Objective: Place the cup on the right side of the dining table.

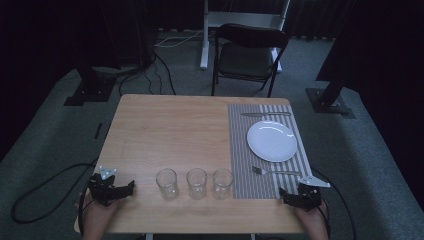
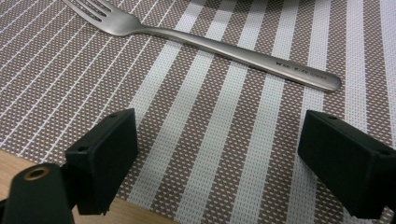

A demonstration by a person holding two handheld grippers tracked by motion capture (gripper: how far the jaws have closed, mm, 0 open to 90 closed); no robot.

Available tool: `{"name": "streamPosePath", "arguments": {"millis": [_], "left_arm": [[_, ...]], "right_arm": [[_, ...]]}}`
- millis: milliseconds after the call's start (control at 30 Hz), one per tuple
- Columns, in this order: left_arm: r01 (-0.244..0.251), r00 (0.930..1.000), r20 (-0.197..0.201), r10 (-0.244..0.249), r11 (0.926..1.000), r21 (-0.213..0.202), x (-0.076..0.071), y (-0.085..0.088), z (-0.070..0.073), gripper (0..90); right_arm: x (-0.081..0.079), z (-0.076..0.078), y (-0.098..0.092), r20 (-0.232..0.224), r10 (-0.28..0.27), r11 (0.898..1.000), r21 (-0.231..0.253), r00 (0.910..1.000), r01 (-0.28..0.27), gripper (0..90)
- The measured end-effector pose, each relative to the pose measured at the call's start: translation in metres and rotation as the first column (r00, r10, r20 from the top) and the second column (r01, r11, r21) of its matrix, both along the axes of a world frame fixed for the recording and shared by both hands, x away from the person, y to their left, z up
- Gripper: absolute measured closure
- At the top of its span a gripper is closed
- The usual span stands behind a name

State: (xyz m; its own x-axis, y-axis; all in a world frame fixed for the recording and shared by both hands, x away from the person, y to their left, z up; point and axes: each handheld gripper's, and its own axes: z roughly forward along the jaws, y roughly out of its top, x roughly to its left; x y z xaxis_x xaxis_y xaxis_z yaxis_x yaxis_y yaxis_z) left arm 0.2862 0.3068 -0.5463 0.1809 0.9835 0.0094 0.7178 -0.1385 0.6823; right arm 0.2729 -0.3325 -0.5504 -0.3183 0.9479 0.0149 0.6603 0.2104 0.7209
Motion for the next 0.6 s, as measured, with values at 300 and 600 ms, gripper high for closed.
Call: {"name": "streamPosePath", "arguments": {"millis": [300,600], "left_arm": [[-0.002,1.0000,0.000,0.002,1.0000,0.001,0.0006,0.0000,0.0001,0.2],[-0.009,1.0000,0.000,0.009,1.0000,0.002,0.0015,0.0000,0.0000,0.2]], "right_arm": [[0.0000,0.0002,-0.0004,-0.002,0.001,1.000,0.001,1.0000,-0.001,11.5],[0.0000,0.0004,-0.0003,-0.003,0.001,1.000,0.000,1.0000,-0.001,11.6]]}}
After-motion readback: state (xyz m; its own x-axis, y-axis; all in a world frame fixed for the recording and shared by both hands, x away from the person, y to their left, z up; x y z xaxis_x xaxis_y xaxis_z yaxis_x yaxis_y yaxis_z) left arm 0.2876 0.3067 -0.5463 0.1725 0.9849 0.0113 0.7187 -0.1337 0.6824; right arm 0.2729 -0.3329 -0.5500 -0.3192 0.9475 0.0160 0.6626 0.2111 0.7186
